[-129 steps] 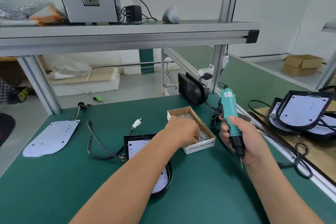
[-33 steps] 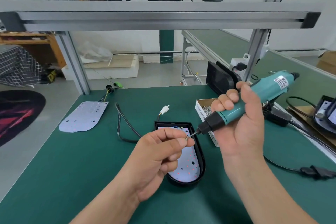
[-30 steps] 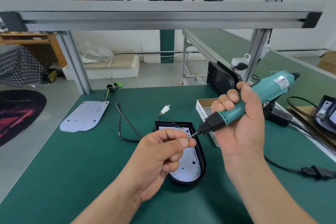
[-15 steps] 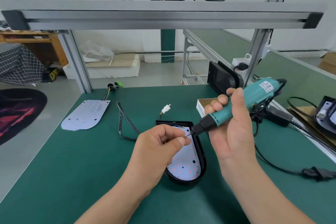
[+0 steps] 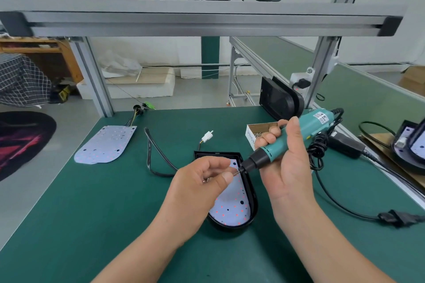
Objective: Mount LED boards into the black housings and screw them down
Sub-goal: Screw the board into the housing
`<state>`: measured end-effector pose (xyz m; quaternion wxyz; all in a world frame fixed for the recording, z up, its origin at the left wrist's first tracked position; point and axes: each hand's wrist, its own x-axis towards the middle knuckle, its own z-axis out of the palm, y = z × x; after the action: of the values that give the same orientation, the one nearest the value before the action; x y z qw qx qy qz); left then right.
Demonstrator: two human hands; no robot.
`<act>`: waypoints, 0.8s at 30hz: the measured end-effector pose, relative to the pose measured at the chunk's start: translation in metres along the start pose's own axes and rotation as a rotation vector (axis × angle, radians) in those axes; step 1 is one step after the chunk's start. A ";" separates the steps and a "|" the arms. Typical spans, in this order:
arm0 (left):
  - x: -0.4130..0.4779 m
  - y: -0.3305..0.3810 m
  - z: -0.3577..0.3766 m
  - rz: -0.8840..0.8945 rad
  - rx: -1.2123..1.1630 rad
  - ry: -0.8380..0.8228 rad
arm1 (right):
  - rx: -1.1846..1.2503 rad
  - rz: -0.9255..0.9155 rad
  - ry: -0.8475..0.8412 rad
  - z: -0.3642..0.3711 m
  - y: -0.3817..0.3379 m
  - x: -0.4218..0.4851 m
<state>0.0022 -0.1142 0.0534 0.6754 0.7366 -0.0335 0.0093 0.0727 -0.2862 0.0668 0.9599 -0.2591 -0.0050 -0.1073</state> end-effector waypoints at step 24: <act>0.031 -0.038 -0.025 -0.173 0.537 0.100 | -0.296 0.074 -0.220 -0.006 0.009 -0.010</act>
<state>0.0368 -0.0871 0.0199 0.4552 0.8879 0.0664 -0.0036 0.0647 -0.2801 0.0564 0.9082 -0.4077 -0.0843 -0.0424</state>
